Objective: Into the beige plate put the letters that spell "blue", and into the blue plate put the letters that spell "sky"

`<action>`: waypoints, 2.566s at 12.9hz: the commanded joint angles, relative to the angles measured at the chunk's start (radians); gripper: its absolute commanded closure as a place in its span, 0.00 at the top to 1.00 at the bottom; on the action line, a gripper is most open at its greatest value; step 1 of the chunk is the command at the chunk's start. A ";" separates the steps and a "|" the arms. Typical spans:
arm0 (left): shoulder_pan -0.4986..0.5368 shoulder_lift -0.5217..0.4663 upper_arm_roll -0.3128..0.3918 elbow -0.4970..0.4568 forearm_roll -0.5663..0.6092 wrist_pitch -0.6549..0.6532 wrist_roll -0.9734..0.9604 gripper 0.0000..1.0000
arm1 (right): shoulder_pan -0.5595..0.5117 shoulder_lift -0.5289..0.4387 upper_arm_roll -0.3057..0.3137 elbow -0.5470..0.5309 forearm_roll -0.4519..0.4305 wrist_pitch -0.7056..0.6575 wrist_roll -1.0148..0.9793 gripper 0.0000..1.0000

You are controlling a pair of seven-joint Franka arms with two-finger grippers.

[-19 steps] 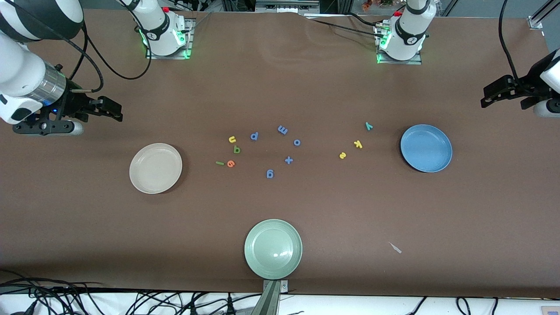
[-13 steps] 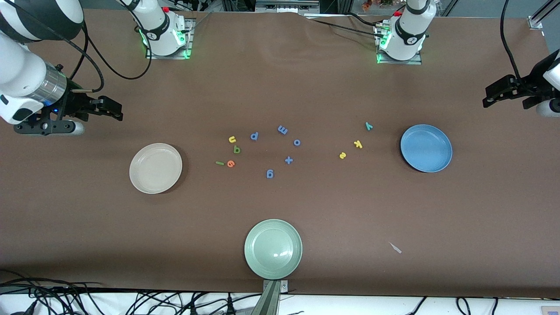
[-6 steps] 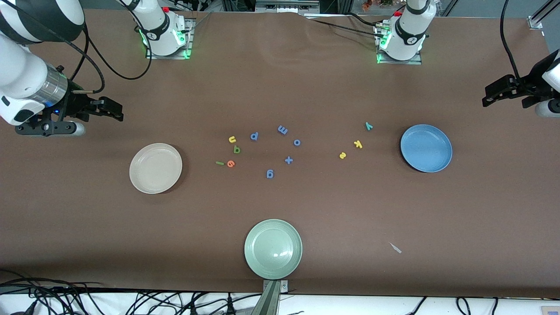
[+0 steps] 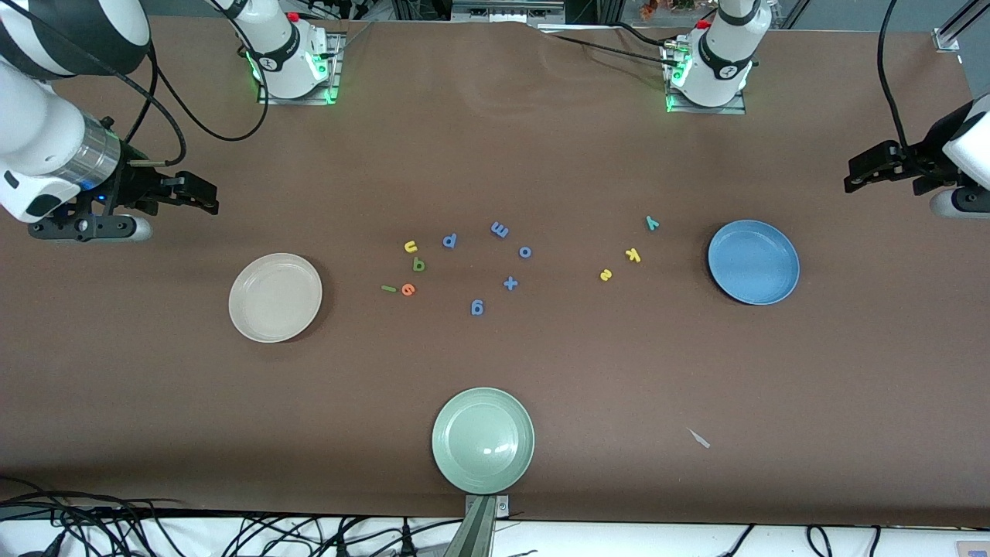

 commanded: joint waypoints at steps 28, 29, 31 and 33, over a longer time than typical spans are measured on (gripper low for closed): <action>0.000 0.092 -0.056 -0.131 -0.040 0.142 -0.168 0.95 | -0.002 0.010 0.004 0.015 -0.011 -0.018 -0.017 1.00; -0.003 0.088 -0.058 -0.171 -0.048 0.173 -0.196 0.95 | -0.002 0.010 0.004 0.013 -0.011 -0.018 -0.017 1.00; -0.017 0.086 -0.078 -0.240 -0.056 0.275 -0.362 0.93 | -0.002 0.011 0.004 0.012 -0.011 -0.018 -0.017 1.00; -0.012 0.073 -0.101 -0.312 -0.056 0.341 -0.393 0.93 | -0.002 0.010 0.004 0.012 -0.011 -0.020 -0.016 1.00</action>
